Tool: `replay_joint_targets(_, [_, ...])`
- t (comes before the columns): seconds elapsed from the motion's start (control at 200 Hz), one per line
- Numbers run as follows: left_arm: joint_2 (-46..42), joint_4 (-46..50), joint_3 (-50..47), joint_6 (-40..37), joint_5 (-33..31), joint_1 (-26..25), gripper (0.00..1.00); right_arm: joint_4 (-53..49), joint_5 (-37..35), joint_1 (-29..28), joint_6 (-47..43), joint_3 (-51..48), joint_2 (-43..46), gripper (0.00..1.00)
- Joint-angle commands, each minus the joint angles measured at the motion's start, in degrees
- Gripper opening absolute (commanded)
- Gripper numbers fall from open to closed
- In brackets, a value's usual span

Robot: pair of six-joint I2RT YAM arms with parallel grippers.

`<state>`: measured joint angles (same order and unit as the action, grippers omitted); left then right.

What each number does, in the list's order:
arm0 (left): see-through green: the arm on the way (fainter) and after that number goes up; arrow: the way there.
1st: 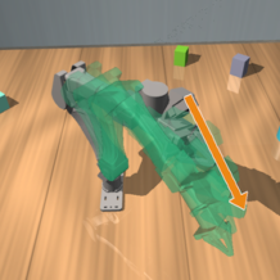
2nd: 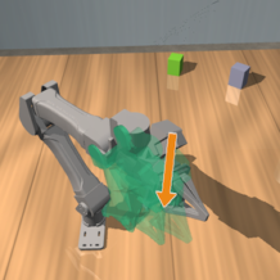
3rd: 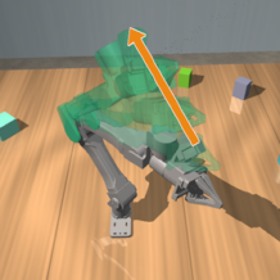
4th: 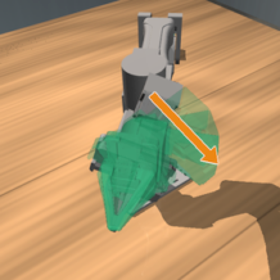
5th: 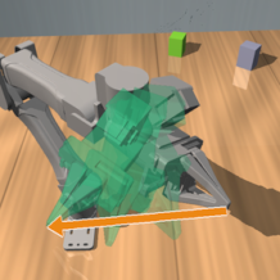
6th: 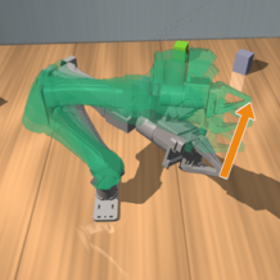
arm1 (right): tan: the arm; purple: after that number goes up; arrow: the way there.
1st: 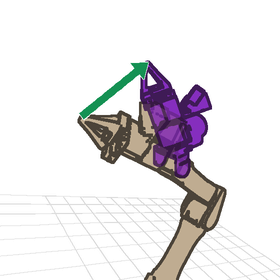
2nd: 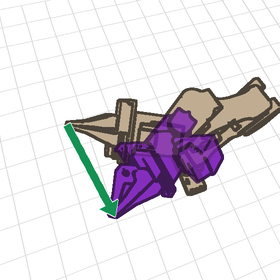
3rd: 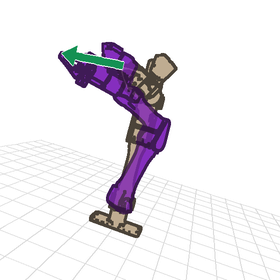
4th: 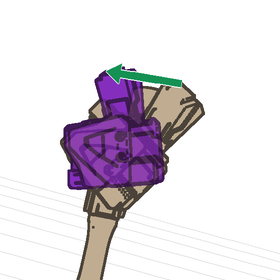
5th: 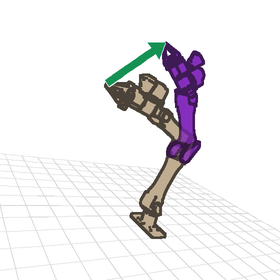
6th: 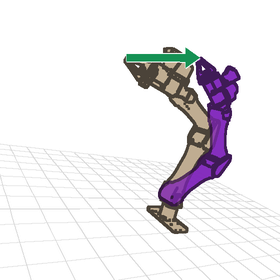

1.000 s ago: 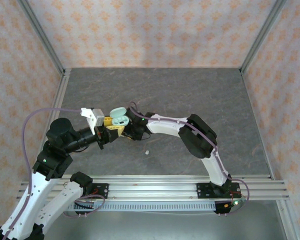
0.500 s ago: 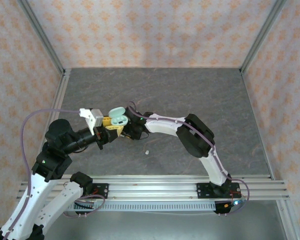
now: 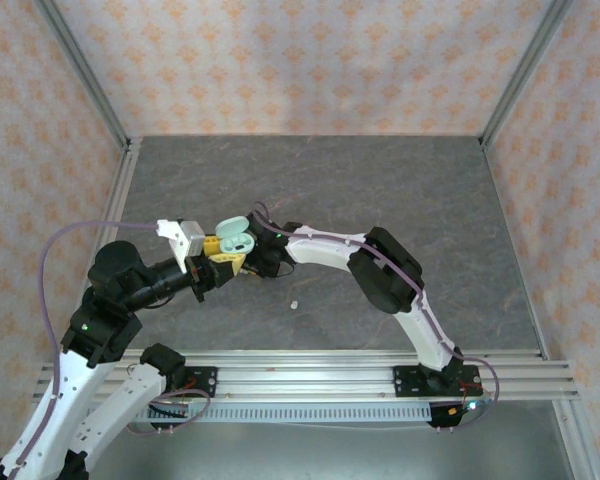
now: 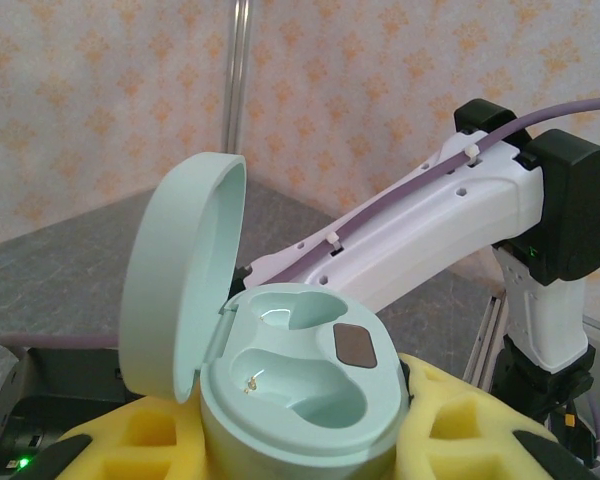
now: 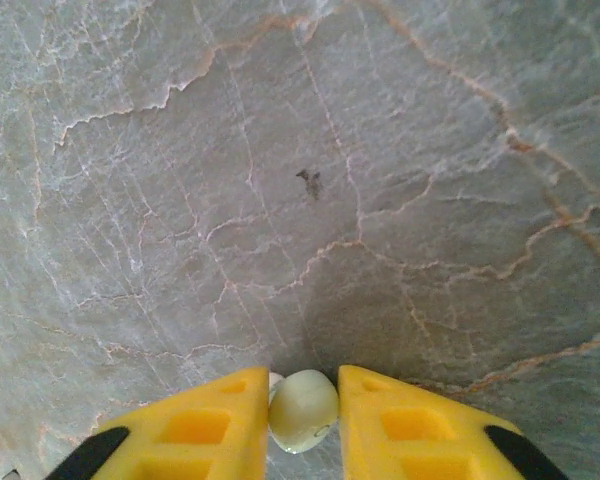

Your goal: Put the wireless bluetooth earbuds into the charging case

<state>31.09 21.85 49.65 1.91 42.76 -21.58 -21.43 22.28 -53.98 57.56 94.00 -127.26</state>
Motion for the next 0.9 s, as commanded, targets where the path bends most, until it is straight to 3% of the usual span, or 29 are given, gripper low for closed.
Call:
replay_joint_targets(0.0, [-0.80,0.50,0.23,-0.61,-0.67,0.39,0.21,-3.08,-1.27,-0.40,-1.37,1.80,-1.84,0.20])
replay_joint_targets(0.285, [-0.94,0.33,-1.01,-1.82,-0.25,0.40,0.21,-4.79,-2.17,1.31,-5.87,0.47,2.35,0.10])
replay_joint_targets(0.59, [2.22,-6.15,-3.33,-1.68,1.84,0.26,0.21,-8.71,-2.96,8.31,-12.70,-8.77,16.22,0.08])
replay_joint_targets(0.896, [7.40,-15.96,-6.09,-3.98,0.68,-2.37,0.22,-23.39,-3.30,12.51,-21.48,-11.19,31.45,0.07])
